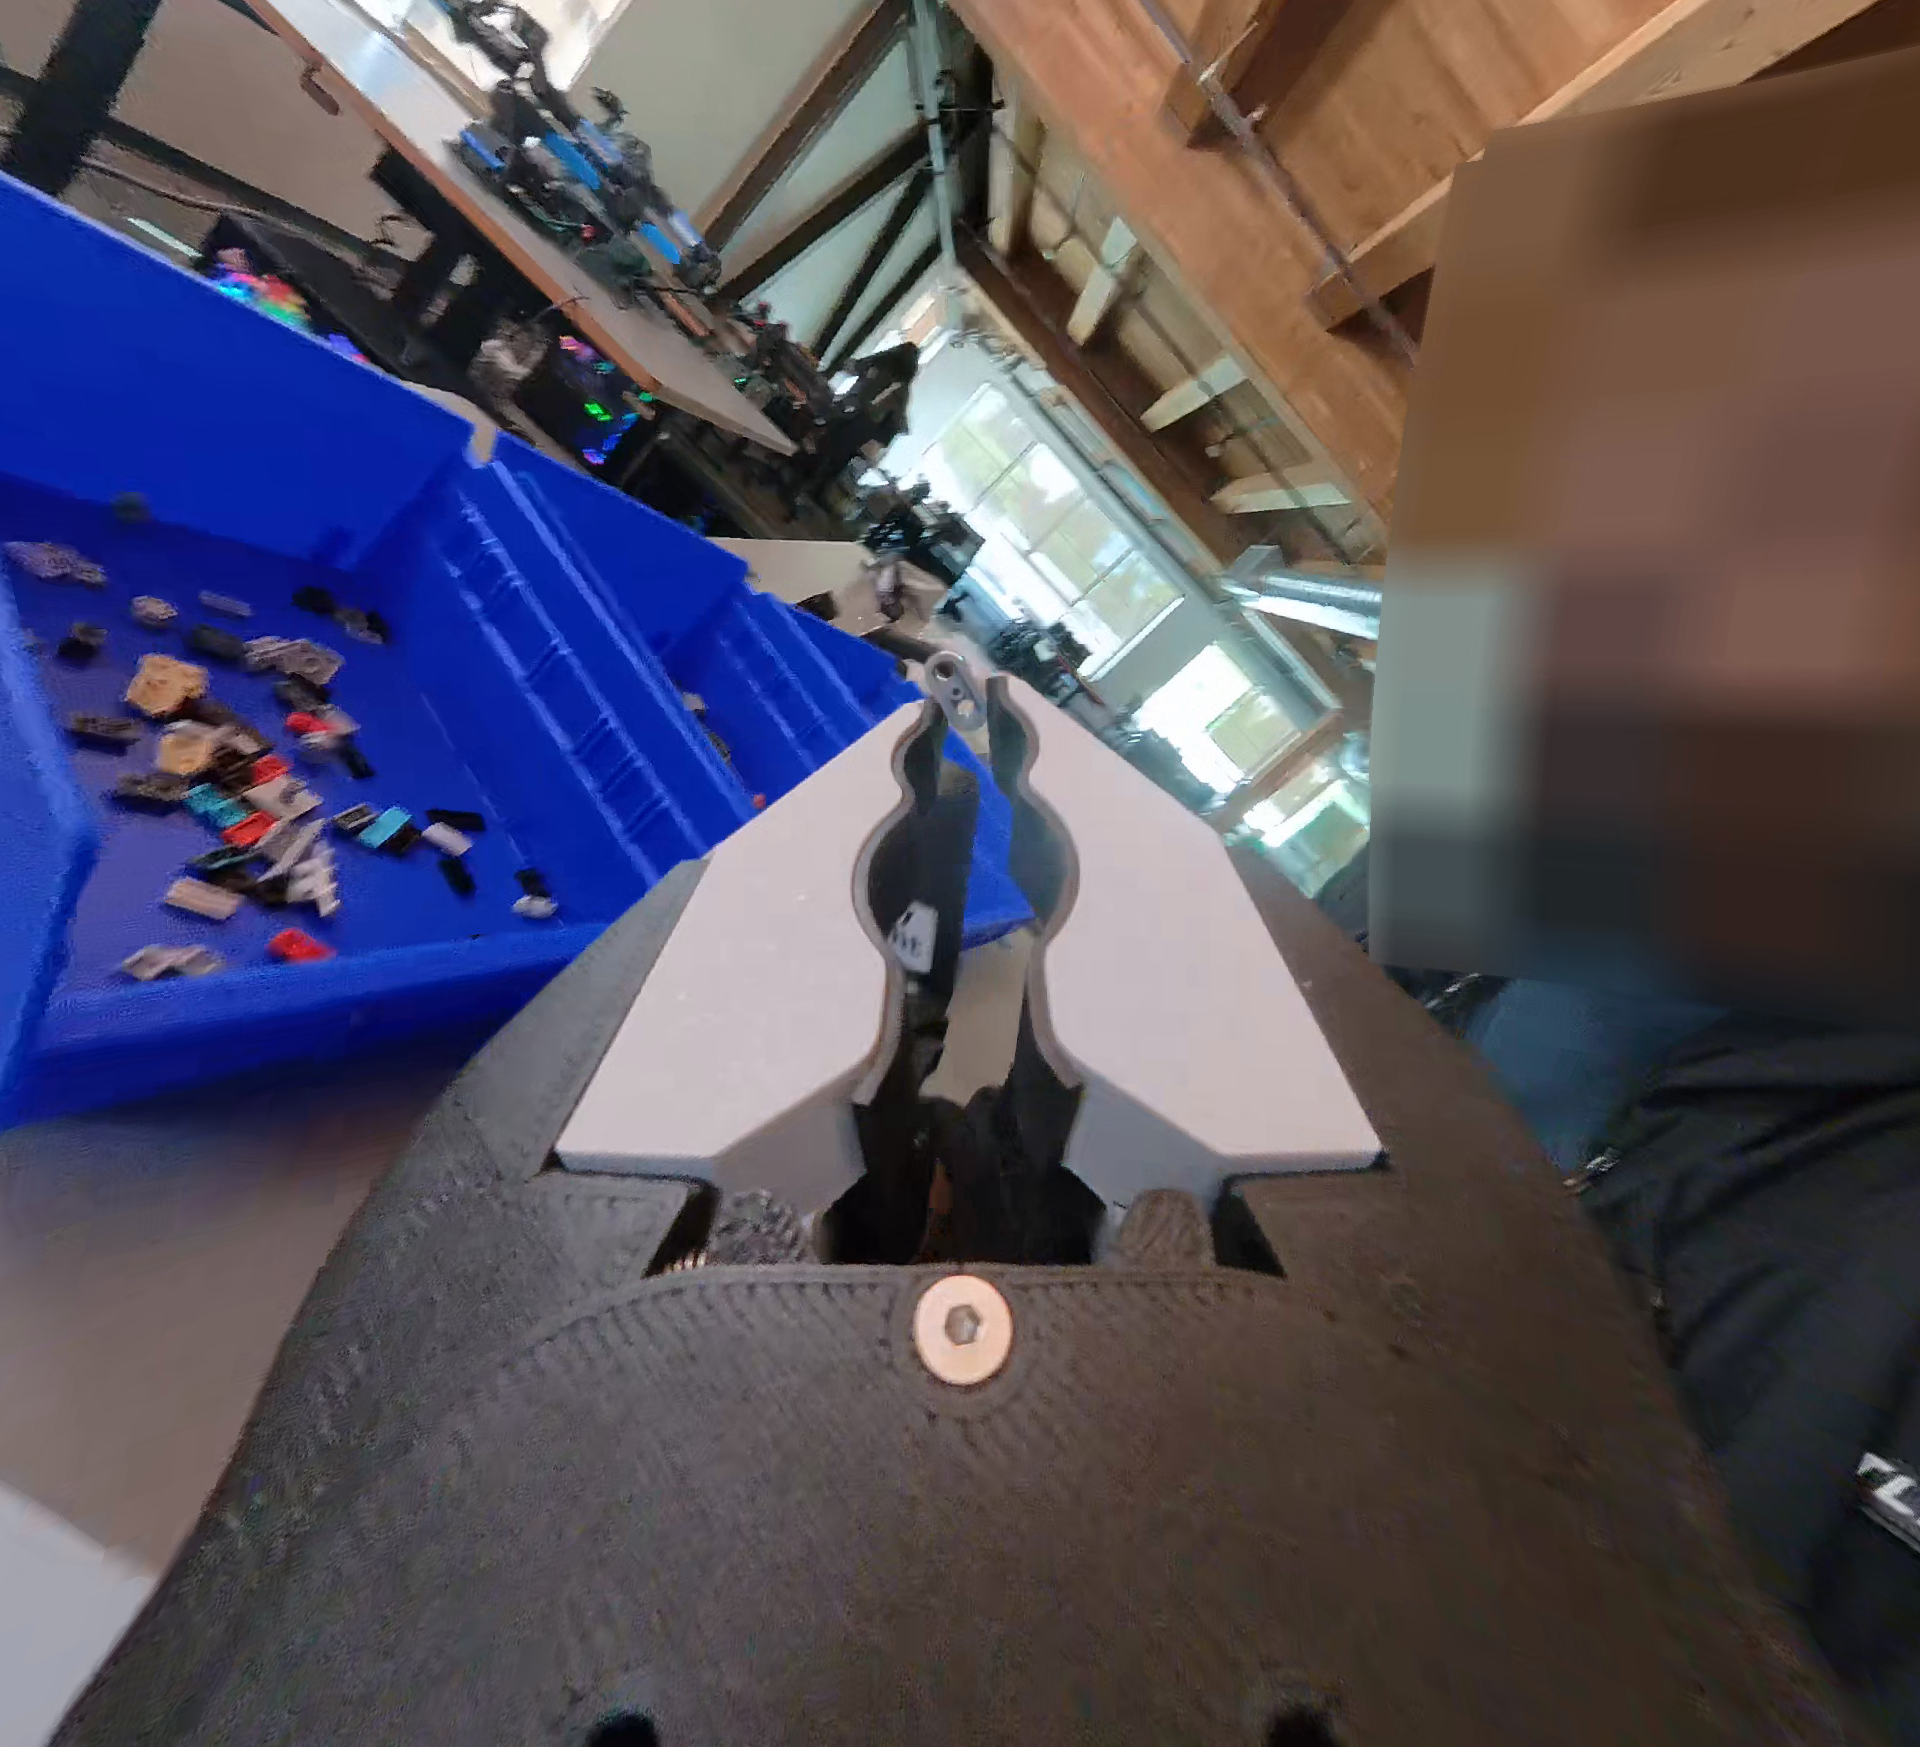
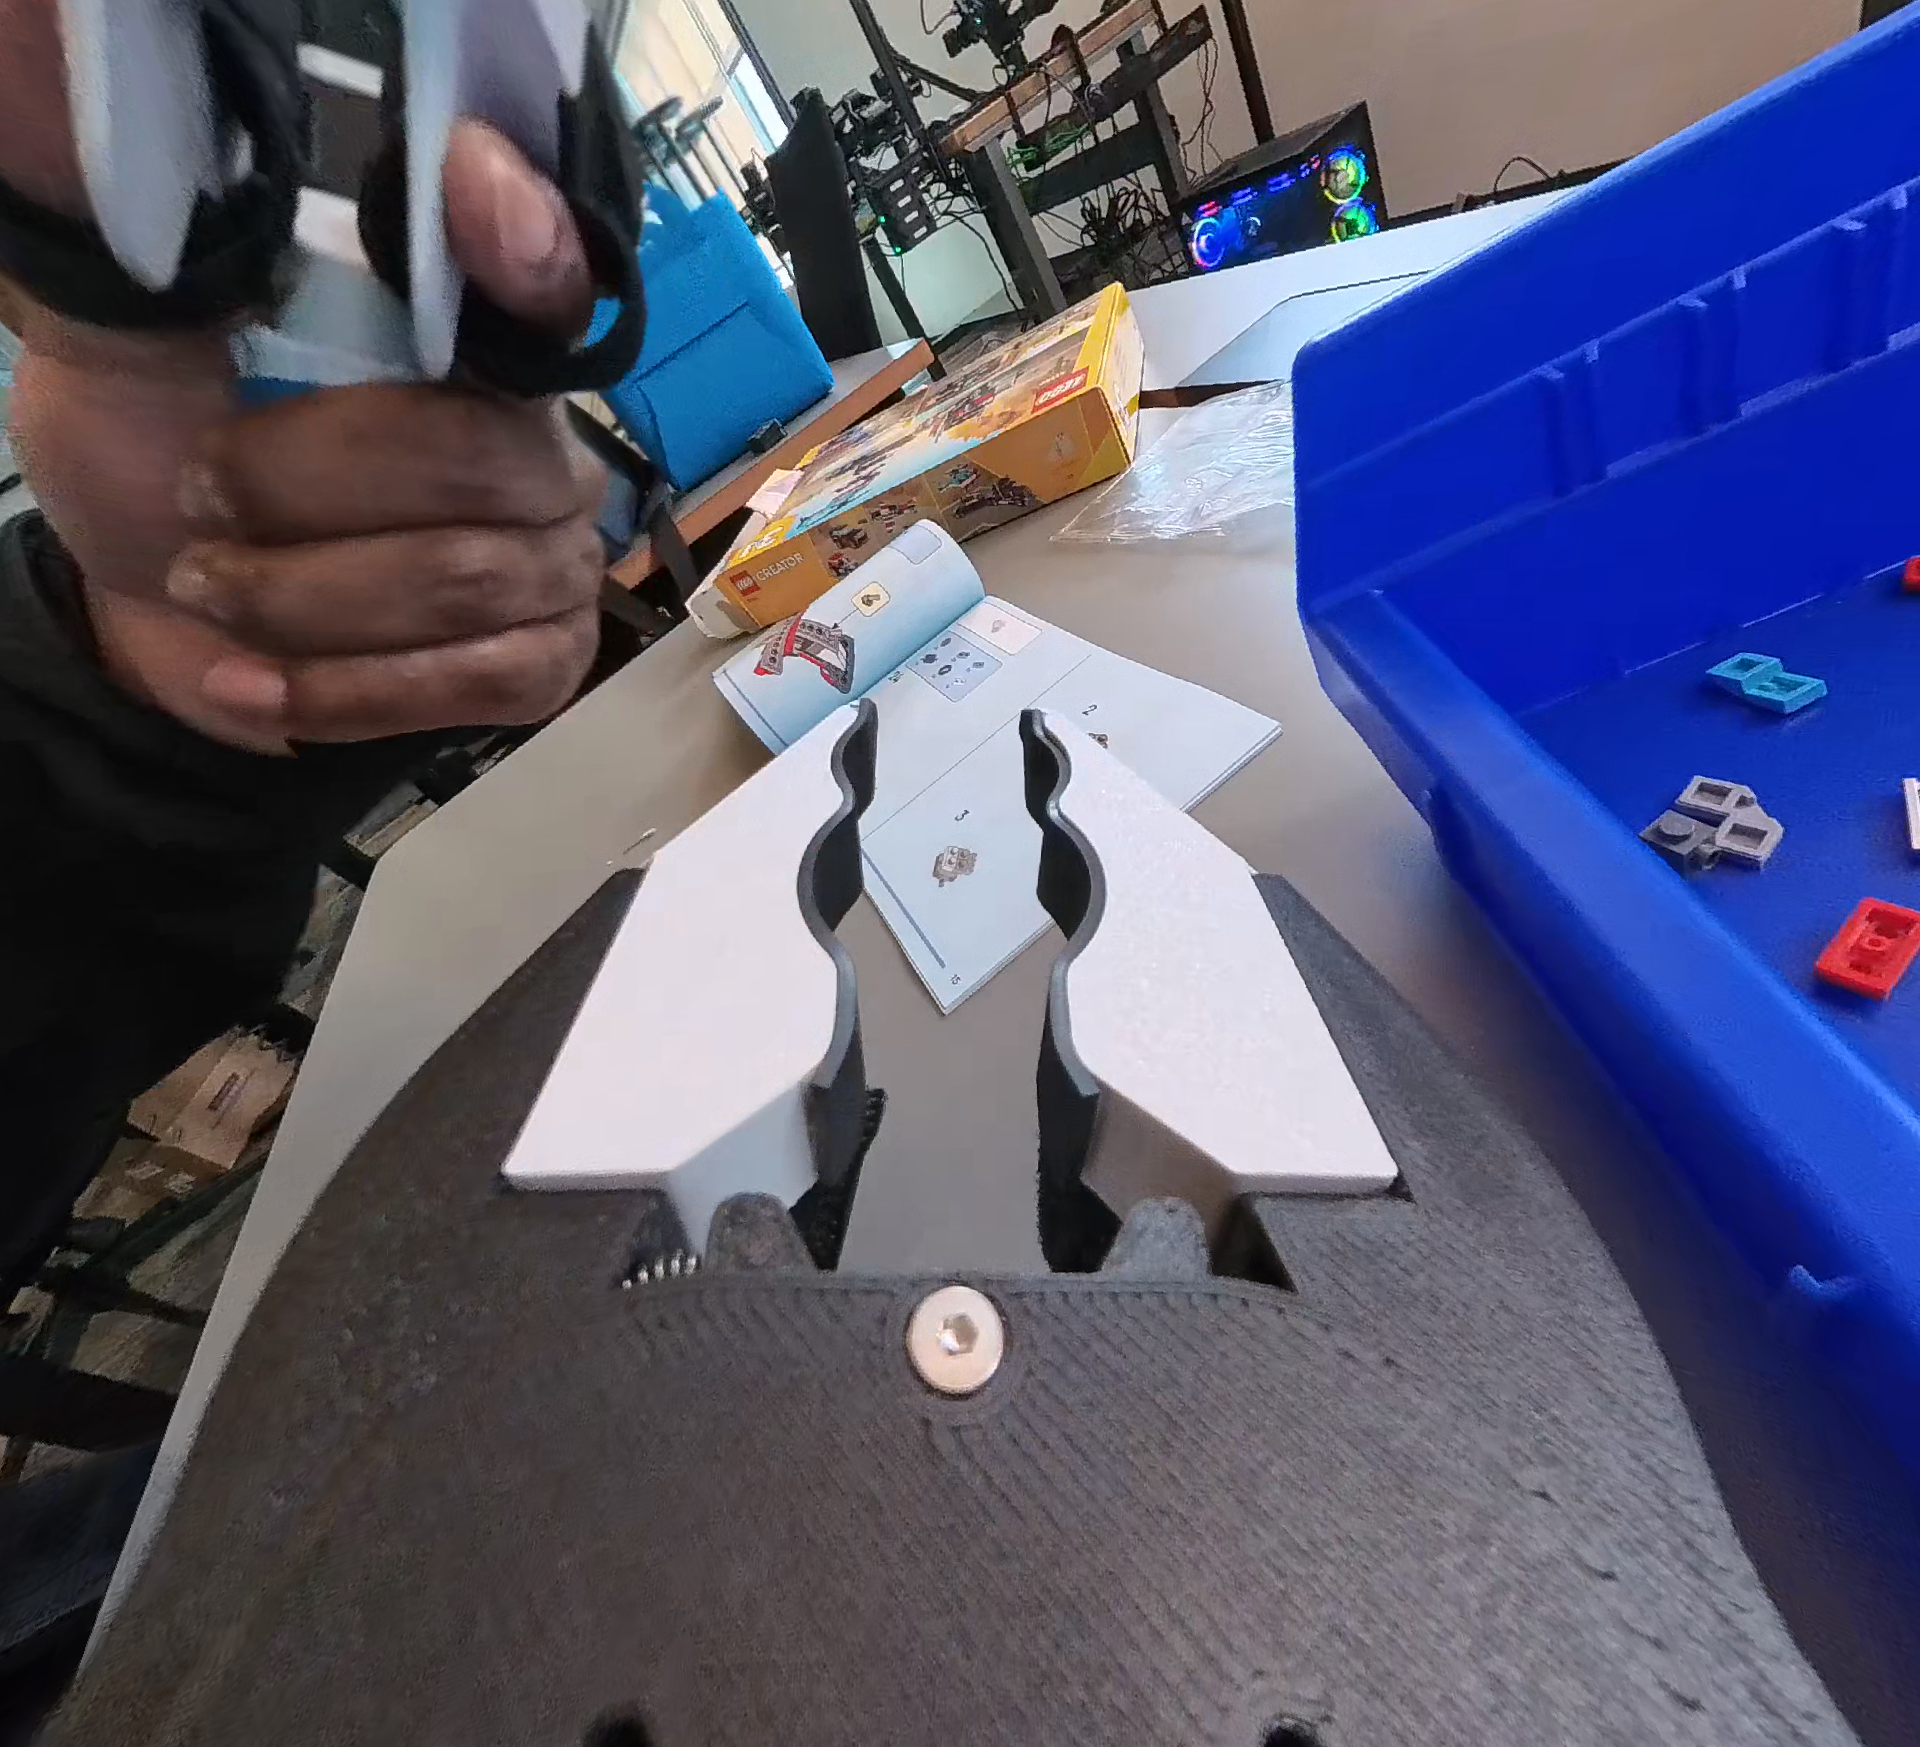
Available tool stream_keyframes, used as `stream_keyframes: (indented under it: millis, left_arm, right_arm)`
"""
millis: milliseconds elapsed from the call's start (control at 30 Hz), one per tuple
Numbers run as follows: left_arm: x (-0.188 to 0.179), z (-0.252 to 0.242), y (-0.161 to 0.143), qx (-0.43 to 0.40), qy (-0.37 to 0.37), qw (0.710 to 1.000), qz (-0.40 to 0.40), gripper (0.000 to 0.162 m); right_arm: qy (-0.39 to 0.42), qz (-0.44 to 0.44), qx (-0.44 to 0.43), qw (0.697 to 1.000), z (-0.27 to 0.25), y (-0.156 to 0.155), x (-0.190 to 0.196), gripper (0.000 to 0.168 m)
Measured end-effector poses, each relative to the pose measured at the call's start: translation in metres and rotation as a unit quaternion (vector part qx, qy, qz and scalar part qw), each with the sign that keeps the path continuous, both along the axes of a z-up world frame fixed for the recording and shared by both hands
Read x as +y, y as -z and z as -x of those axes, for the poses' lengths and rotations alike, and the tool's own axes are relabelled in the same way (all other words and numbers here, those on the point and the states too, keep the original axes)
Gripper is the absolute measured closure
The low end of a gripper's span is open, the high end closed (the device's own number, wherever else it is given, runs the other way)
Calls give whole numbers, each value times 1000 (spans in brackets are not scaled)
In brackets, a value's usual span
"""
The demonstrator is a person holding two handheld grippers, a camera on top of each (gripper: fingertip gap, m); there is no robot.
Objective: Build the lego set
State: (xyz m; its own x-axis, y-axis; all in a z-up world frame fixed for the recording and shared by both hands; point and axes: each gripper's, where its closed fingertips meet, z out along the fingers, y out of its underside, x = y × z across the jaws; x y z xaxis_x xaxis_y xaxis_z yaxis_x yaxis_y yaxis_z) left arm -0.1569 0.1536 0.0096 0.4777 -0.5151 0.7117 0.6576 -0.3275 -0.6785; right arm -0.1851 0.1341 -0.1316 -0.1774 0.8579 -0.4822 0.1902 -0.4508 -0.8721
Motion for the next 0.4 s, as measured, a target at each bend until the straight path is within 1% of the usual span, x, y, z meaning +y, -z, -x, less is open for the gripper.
stream_keyframes:
  millis: [67, 100, 167, 267, 400]
  left_arm:
    - [-14, 7, 11, 43, -29, 998, 30, 153]
    - [-22, 12, 21, 77, -49, 994, 57, 153]
    - [-43, 27, 50, 153, -94, 976, 126, 154]
    - [-83, 49, 99, 243, -142, 930, 238, 154]
    - [-139, 69, 160, 319, -172, 855, 370, 153]
  right_arm:
    - [0, 0, 1, 1000, -1, 0, 0, 140]
    - [1, 1, 2, 1000, -1, -1, 0, 140]
    - [1, 1, 2, 1000, -1, -1, 1, 140]
    - [1, 1, 0, 1000, 0, 0, 1, 140]
    - [1, 4, 0, 1000, 0, 0, 1, 140]
